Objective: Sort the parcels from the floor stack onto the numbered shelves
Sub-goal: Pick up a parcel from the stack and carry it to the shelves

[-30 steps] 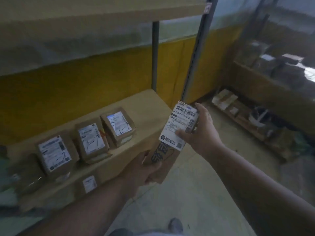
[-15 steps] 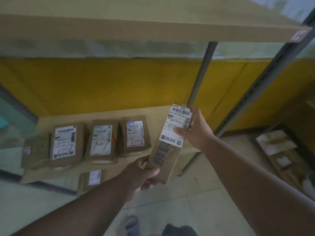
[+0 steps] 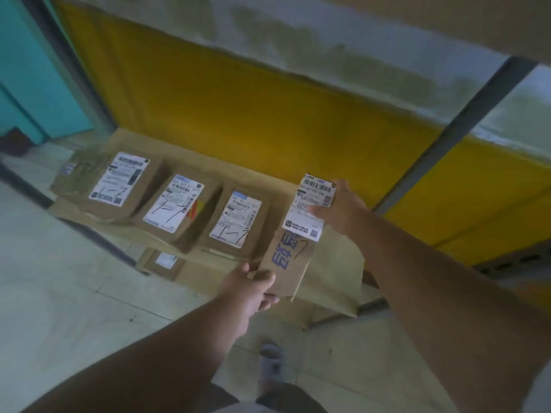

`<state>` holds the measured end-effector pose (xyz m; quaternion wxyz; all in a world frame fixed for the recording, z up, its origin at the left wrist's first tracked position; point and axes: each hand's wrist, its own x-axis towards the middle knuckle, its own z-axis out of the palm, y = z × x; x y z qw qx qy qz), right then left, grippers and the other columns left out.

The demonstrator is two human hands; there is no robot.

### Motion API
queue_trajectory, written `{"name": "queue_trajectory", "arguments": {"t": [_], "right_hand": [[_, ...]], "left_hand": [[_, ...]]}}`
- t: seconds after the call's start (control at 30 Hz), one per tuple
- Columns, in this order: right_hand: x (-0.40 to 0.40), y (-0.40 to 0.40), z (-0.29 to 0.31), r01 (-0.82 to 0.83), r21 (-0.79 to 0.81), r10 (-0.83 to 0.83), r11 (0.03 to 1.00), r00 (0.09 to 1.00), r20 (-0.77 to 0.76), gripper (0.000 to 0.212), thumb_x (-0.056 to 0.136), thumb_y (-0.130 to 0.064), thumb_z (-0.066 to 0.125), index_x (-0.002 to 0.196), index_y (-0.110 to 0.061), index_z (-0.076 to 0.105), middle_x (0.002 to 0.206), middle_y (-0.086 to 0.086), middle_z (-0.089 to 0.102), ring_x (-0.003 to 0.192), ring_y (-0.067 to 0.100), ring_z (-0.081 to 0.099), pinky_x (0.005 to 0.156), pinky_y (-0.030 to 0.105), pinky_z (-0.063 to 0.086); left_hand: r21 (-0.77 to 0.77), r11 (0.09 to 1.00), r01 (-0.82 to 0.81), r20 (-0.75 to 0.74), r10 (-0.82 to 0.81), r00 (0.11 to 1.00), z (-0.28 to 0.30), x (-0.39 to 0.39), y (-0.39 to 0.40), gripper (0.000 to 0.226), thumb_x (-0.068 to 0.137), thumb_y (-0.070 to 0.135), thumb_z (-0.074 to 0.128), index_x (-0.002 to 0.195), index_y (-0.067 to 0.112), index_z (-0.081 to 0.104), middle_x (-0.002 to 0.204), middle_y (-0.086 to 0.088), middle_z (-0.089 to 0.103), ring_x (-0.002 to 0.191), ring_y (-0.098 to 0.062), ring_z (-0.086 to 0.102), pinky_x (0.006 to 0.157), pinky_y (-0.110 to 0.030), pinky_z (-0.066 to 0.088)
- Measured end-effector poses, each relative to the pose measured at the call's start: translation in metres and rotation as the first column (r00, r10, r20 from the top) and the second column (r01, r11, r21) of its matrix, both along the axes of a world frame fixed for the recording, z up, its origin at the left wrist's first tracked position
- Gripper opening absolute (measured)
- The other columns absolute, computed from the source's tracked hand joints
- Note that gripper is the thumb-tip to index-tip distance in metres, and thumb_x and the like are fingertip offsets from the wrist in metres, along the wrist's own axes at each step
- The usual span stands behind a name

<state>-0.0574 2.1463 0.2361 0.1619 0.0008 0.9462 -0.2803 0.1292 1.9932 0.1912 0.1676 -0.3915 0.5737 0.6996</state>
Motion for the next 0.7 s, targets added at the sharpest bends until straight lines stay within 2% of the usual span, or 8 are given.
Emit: {"name": "queue_trajectory", "arguments": {"t": [0.1, 0.2, 0.27, 0.33, 0.43, 0.5, 0.57, 0.7], "right_hand": [[-0.017, 0.0, -0.01, -0.01, -0.015, 0.011, 1.0, 1.0, 0.028, 0.084, 0.079, -0.036, 0.082, 0.145, -0.022, 0.032, 0.122, 0.006, 0.059, 0.102, 0.027, 0.062, 0.068, 0.036, 0.056], [-0.024, -0.002, -0.019, -0.005, -0.067, 0.007, 0.998, 1.0, 0.023, 0.083, 0.082, -0.033, 0.08, 0.147, -0.02, 0.032, 0.125, 0.007, 0.06, 0.104, 0.027, 0.063, 0.074, 0.039, 0.057], [-0.022, -0.005, -0.021, -0.012, -0.058, 0.012, 0.998, 1.0, -0.009, 0.078, 0.084, -0.032, 0.078, 0.148, -0.022, 0.034, 0.128, 0.006, 0.06, 0.103, 0.025, 0.063, 0.074, 0.036, 0.056], [-0.017, -0.01, -0.023, -0.024, -0.043, 0.022, 0.999, 0.999, -0.031, 0.07, 0.089, -0.027, 0.072, 0.148, -0.023, 0.035, 0.128, 0.004, 0.06, 0.1, 0.024, 0.064, 0.071, 0.03, 0.053], [-0.004, -0.018, -0.021, -0.052, 0.014, 0.053, 0.999, 0.996, -0.077, 0.057, 0.094, -0.024, 0.063, 0.146, -0.024, 0.039, 0.129, 0.007, 0.06, 0.103, 0.028, 0.064, 0.08, 0.039, 0.057], [0.007, -0.019, -0.017, -0.072, 0.018, 0.073, 0.997, 0.995, -0.073, 0.052, 0.095, -0.023, 0.06, 0.143, -0.022, 0.042, 0.127, 0.009, 0.06, 0.102, 0.028, 0.063, 0.082, 0.047, 0.058], [0.018, -0.018, -0.012, -0.099, 0.007, 0.099, 0.995, 0.994, -0.053, 0.052, 0.094, -0.021, 0.06, 0.143, -0.02, 0.042, 0.129, 0.009, 0.057, 0.104, 0.027, 0.062, 0.082, 0.049, 0.058], [0.047, -0.014, 0.01, -0.164, 0.086, 0.17, 0.983, 0.982, -0.076, 0.051, 0.094, -0.025, 0.059, 0.142, -0.02, 0.042, 0.134, 0.006, 0.049, 0.104, 0.024, 0.057, 0.078, 0.038, 0.052]], "left_hand": [[-0.063, 0.995, -0.08, -0.01, 0.08, 0.997, 0.001, -0.006, 0.013, 0.034, 0.097, 0.019, 0.064, 0.129, 0.012, 0.055, 0.095, -0.012, 0.075, 0.065, -0.019, 0.074, 0.056, -0.028, 0.053], [-0.11, 0.987, -0.117, -0.02, 0.115, 0.993, 0.0, -0.012, 0.021, 0.04, 0.096, 0.023, 0.064, 0.133, 0.012, 0.054, 0.09, -0.009, 0.075, 0.064, -0.016, 0.075, 0.057, -0.027, 0.057], [-0.116, 0.985, -0.128, -0.028, 0.125, 0.992, 0.001, -0.018, 0.024, 0.035, 0.097, 0.024, 0.062, 0.131, 0.013, 0.057, 0.084, -0.008, 0.076, 0.068, -0.019, 0.076, 0.072, -0.035, 0.063], [-0.086, 0.989, -0.124, -0.039, 0.121, 0.992, 0.004, -0.025, 0.023, 0.034, 0.1, 0.022, 0.058, 0.133, 0.014, 0.056, 0.085, -0.005, 0.075, 0.068, -0.019, 0.074, 0.083, -0.044, 0.062], [-0.036, 0.992, -0.123, -0.049, 0.121, 0.991, 0.013, -0.035, 0.019, 0.039, 0.102, 0.017, 0.054, 0.141, 0.013, 0.048, 0.107, -0.014, 0.072, 0.065, -0.014, 0.067, 0.083, -0.042, 0.059], [-0.051, 0.988, -0.143, -0.058, 0.14, 0.988, 0.018, -0.038, 0.018, 0.037, 0.102, 0.014, 0.053, 0.139, 0.011, 0.051, 0.106, -0.012, 0.073, 0.067, -0.015, 0.067, 0.078, -0.038, 0.059], [-0.115, 0.984, -0.139, -0.08, 0.13, 0.988, 0.021, -0.038, 0.017, 0.035, 0.101, 0.013, 0.054, 0.136, 0.012, 0.054, 0.094, -0.006, 0.072, 0.073, -0.018, 0.069, 0.082, -0.041, 0.059], [-0.343, 0.939, 0.006, -0.082, -0.037, 0.996, 0.029, -0.018, 0.011, 0.039, 0.096, 0.022, 0.06, 0.134, 0.02, 0.053, 0.105, -0.005, 0.072, 0.091, -0.019, 0.072, 0.085, -0.043, 0.06]]}}
